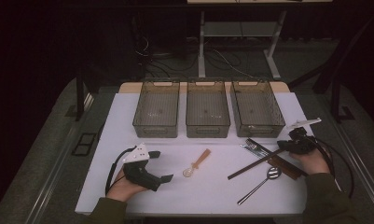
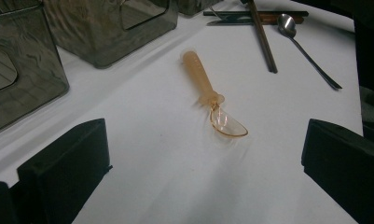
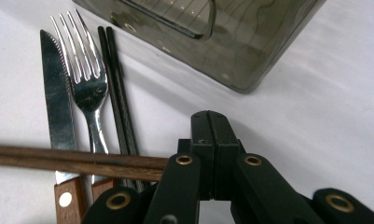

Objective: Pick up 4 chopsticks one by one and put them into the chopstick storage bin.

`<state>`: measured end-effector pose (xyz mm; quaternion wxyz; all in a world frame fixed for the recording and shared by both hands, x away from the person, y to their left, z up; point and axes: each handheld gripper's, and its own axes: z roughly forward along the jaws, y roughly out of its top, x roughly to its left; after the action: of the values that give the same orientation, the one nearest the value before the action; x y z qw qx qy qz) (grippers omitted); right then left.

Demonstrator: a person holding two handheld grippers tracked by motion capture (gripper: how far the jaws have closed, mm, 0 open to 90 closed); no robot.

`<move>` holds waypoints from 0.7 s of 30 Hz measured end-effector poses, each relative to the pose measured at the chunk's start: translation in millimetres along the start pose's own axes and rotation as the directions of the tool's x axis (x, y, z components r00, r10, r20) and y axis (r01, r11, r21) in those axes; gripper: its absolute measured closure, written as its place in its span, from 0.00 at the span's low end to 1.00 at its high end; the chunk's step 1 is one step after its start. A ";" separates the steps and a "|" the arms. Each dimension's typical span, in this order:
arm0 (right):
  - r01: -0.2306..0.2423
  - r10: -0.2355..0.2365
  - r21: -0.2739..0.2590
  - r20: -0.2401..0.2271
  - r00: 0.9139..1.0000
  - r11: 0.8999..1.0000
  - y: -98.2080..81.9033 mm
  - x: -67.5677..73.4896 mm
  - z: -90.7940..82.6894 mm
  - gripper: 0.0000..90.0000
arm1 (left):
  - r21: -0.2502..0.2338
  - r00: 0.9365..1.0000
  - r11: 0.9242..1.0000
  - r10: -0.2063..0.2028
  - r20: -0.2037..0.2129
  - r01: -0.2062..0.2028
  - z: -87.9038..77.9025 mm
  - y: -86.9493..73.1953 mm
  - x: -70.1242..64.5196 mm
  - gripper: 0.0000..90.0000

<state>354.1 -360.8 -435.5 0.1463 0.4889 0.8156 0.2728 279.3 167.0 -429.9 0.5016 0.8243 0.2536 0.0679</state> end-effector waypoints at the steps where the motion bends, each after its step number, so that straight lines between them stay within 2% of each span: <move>1: 0.000 0.000 0.002 -0.002 1.000 1.000 -0.4 -0.2 -0.4 1.00 | 0.000 1.000 1.000 0.000 0.000 0.000 -0.1 0.0 0.0 0.00; 21: 0.019 -0.019 0.030 -0.015 1.000 0.999 -7.8 -0.8 -7.8 1.00 | 0.003 1.000 1.000 0.003 0.007 -0.003 0.2 -0.2 -0.3 0.00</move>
<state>344.9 -366.7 -433.8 0.1355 0.4814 0.8252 0.2627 279.1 166.8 -430.2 0.5009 0.8257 0.2510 0.0654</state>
